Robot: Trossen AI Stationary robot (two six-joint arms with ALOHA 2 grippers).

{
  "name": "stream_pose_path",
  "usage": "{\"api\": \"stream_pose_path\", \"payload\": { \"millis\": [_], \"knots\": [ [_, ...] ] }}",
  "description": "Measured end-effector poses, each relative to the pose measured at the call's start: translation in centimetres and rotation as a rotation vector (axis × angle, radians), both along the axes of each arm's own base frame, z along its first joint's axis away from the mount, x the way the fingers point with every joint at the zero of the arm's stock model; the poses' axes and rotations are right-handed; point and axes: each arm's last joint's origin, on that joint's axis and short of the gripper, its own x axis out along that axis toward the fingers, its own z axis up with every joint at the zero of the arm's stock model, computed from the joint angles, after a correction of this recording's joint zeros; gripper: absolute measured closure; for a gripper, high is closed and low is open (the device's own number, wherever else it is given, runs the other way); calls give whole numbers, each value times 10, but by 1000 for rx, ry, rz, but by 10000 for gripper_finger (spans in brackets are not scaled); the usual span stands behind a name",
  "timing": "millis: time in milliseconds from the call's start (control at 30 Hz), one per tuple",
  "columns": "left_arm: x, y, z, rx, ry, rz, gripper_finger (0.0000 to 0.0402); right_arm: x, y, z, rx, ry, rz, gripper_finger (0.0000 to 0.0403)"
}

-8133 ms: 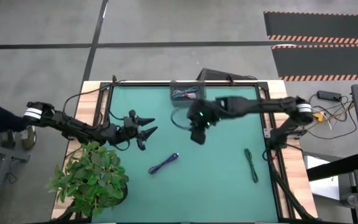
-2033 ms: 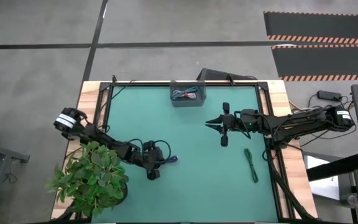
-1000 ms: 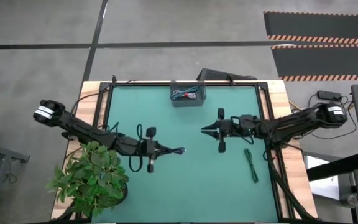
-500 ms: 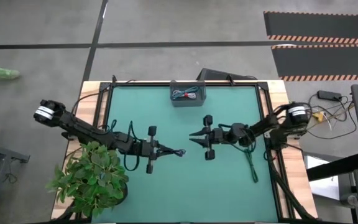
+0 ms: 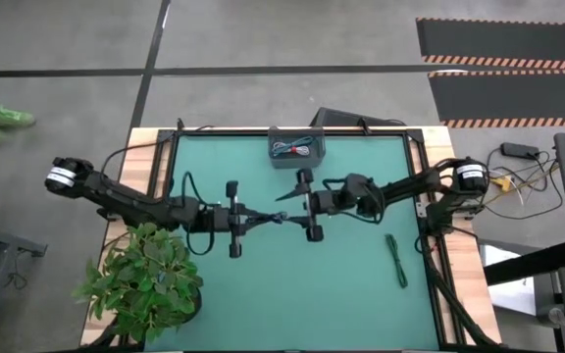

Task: Pick and place USB-C Cables
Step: Put the violet charger cable into the black container

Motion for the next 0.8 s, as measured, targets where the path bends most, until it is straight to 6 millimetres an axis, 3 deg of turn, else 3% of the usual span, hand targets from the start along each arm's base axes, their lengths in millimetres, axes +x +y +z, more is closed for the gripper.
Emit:
{"api": "stream_pose_path", "payload": {
  "millis": [200,800],
  "knots": [
    [0,0,0,-3,-1,-1,383,17,8,16,-16,52,89,193],
    [3,9,2,-41,-40,86,382,18,11,29,-30,2,80,198]
  ]
}}
